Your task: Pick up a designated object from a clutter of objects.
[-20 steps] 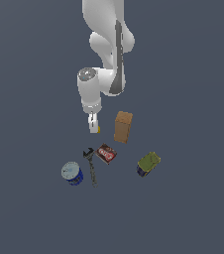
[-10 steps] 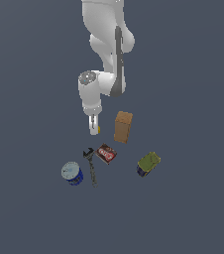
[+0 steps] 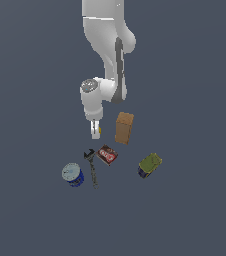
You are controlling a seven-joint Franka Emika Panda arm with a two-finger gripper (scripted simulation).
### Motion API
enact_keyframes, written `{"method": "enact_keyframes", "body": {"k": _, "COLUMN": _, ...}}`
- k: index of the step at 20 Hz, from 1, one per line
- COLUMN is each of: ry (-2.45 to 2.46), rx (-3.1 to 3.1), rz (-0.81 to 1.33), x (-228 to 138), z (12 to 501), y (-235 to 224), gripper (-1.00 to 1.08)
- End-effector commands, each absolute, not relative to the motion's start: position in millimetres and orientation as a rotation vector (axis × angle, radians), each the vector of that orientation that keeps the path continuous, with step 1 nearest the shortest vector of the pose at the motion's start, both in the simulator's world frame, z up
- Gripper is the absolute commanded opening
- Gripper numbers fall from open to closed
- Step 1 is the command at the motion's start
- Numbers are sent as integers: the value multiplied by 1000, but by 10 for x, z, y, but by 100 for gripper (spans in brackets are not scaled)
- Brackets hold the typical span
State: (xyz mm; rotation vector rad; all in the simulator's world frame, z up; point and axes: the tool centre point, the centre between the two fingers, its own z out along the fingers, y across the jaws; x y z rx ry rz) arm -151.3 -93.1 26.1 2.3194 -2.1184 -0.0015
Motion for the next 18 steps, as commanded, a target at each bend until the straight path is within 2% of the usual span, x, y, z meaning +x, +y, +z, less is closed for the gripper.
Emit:
{"method": "enact_keyframes", "body": {"k": 1, "ry": -2119, "rx": 2320, "rz": 0, "x": -1508, "z": 226, "y": -932, "gripper": 100}}
{"method": "enact_keyframes", "body": {"k": 3, "ry": -2119, "rx": 2320, "rz": 0, "x": -1507, "z": 219, "y": -933, "gripper": 100}}
{"method": "enact_keyframes", "body": {"k": 4, "ry": -2119, "rx": 2320, "rz": 0, "x": -1507, "z": 219, "y": -933, "gripper": -100}}
{"method": "enact_keyframes", "body": {"k": 18, "ry": -2119, "rx": 2320, "rz": 0, "x": -1504, "z": 251, "y": -925, "gripper": -100}}
